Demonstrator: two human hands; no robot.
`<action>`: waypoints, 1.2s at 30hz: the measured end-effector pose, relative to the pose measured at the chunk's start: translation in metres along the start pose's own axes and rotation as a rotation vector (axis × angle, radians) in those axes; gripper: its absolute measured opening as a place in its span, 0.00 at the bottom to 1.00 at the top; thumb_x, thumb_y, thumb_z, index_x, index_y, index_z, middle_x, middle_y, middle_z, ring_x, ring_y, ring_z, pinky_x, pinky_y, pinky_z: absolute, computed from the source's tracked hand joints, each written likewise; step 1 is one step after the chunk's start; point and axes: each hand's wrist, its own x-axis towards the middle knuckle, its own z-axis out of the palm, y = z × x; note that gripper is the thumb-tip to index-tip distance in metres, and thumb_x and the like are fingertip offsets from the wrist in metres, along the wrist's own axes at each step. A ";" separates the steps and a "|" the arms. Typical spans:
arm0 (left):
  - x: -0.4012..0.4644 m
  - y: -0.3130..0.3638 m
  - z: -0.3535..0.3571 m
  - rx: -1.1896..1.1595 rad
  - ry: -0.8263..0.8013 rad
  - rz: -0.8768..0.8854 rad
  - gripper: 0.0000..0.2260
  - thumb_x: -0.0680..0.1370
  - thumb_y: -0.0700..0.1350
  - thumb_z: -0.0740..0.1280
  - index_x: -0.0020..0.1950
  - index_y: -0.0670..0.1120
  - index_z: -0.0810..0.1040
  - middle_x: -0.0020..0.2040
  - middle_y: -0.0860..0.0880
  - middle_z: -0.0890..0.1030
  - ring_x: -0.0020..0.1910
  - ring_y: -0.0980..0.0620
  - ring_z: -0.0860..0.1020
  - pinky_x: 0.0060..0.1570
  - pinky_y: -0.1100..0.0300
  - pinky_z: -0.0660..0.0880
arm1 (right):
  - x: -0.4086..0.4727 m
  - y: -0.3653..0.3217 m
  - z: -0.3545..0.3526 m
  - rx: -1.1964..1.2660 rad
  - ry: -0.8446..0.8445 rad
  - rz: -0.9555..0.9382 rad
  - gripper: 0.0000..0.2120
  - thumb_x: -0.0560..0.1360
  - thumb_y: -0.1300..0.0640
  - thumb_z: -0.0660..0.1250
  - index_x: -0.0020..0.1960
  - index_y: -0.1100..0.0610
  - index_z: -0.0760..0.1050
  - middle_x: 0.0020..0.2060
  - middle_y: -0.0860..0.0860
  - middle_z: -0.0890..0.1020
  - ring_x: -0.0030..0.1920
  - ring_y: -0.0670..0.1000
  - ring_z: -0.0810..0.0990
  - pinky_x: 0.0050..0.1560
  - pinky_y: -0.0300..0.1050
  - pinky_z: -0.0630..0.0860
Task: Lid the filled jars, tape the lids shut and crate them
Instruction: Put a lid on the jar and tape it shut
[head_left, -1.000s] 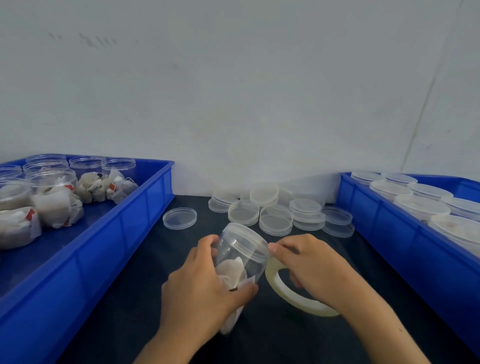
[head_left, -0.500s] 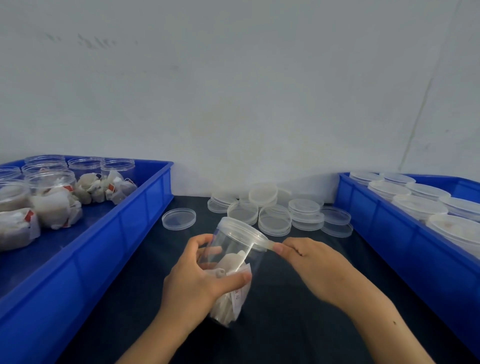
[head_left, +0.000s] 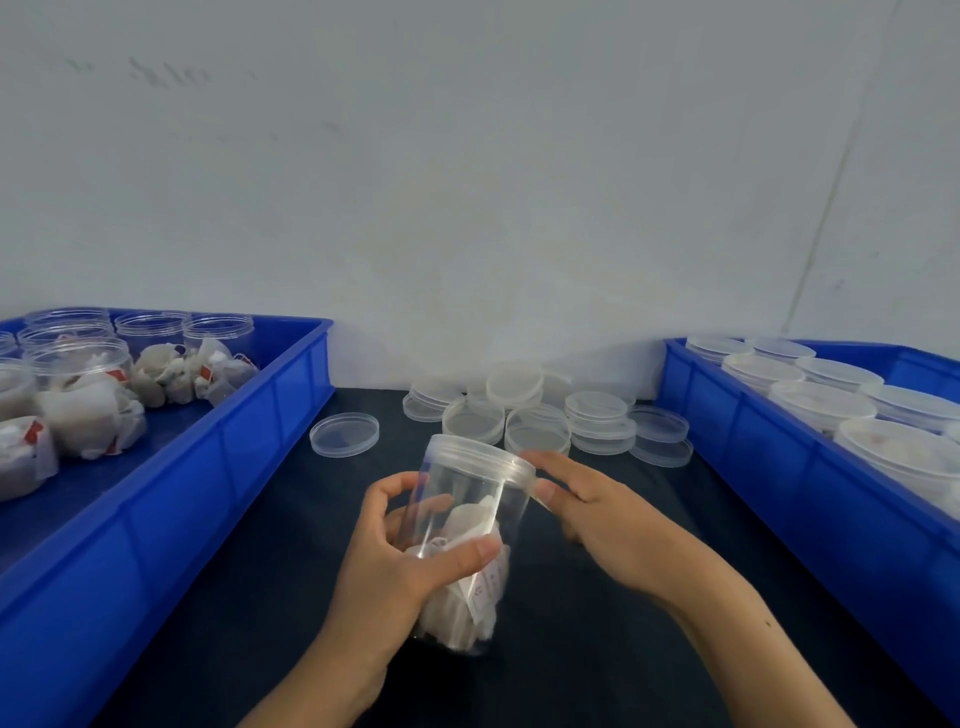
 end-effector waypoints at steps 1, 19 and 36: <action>0.001 0.000 -0.001 -0.008 -0.025 -0.011 0.37 0.50 0.53 0.81 0.56 0.59 0.72 0.49 0.62 0.83 0.44 0.63 0.82 0.38 0.62 0.76 | 0.001 -0.001 0.002 0.004 0.032 -0.015 0.15 0.83 0.46 0.53 0.68 0.34 0.66 0.47 0.38 0.77 0.47 0.43 0.74 0.60 0.50 0.73; -0.005 0.017 0.014 0.708 0.146 0.123 0.45 0.53 0.79 0.61 0.65 0.64 0.55 0.61 0.61 0.72 0.56 0.54 0.75 0.50 0.54 0.70 | -0.004 -0.011 0.033 -0.008 0.361 -0.024 0.17 0.82 0.43 0.51 0.69 0.35 0.67 0.43 0.43 0.81 0.45 0.46 0.78 0.47 0.47 0.77; 0.016 0.004 -0.019 0.182 -0.007 0.002 0.41 0.47 0.64 0.79 0.58 0.63 0.70 0.48 0.62 0.83 0.47 0.59 0.83 0.46 0.56 0.80 | -0.007 0.004 -0.002 -0.172 0.124 0.025 0.21 0.78 0.34 0.51 0.64 0.40 0.70 0.50 0.42 0.78 0.49 0.45 0.76 0.51 0.45 0.73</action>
